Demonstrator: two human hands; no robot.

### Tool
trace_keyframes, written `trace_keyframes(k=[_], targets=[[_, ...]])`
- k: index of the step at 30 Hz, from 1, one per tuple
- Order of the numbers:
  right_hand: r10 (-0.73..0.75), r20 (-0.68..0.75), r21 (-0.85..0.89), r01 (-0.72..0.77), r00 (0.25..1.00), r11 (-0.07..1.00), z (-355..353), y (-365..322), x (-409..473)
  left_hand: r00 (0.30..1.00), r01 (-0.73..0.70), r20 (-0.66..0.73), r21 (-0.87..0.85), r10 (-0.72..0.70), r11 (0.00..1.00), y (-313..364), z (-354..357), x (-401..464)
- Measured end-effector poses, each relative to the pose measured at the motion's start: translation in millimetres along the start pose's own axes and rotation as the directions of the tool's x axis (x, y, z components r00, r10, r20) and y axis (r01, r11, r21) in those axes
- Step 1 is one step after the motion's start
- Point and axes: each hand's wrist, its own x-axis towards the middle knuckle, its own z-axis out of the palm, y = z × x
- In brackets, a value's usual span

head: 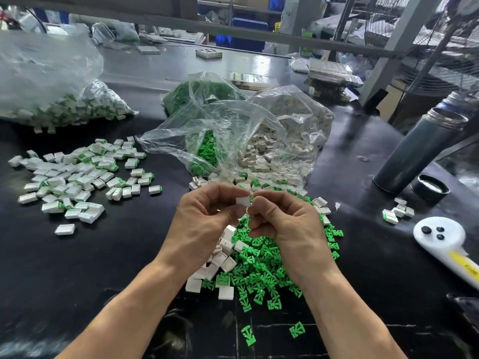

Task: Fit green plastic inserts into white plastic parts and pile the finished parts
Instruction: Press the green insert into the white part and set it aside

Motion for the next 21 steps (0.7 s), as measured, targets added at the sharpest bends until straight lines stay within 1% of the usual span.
trace_keyframes(k=[2,4,9,11,17,21], targets=[[0.034,0.004,0.030,-0.034,0.999,0.999,0.8,1.0,-0.2,1.000,-0.001,-0.013,-0.011,0.000,1.000,0.5,0.0,-0.3],[0.035,0.006,-0.003,-0.035,0.999,0.999,0.7,2.6,-0.5,1.000,-0.004,-0.015,0.002,0.004,1.000,1.5,-0.3,-0.5],[0.000,0.024,-0.211,0.005,1.000,0.978,-3.4,1.0,-1.3,0.999,-0.045,0.003,0.086,0.045,0.995,6.9,-0.6,-2.0],[0.000,0.034,-0.256,0.009,0.999,0.967,-4.1,0.5,-1.5,0.998,-0.056,0.013,0.107,0.055,0.993,9.1,-0.8,-2.0],[0.029,0.037,-0.309,-0.016,0.999,0.951,-4.3,-1.1,-1.3,0.996,-0.085,0.031,0.204,0.080,0.975,11.0,-0.5,-1.9],[0.057,0.056,-0.325,-0.036,0.997,0.945,-5.4,-4.0,-2.1,0.996,-0.082,0.058,0.240,0.070,0.967,9.4,-2.7,0.2]])
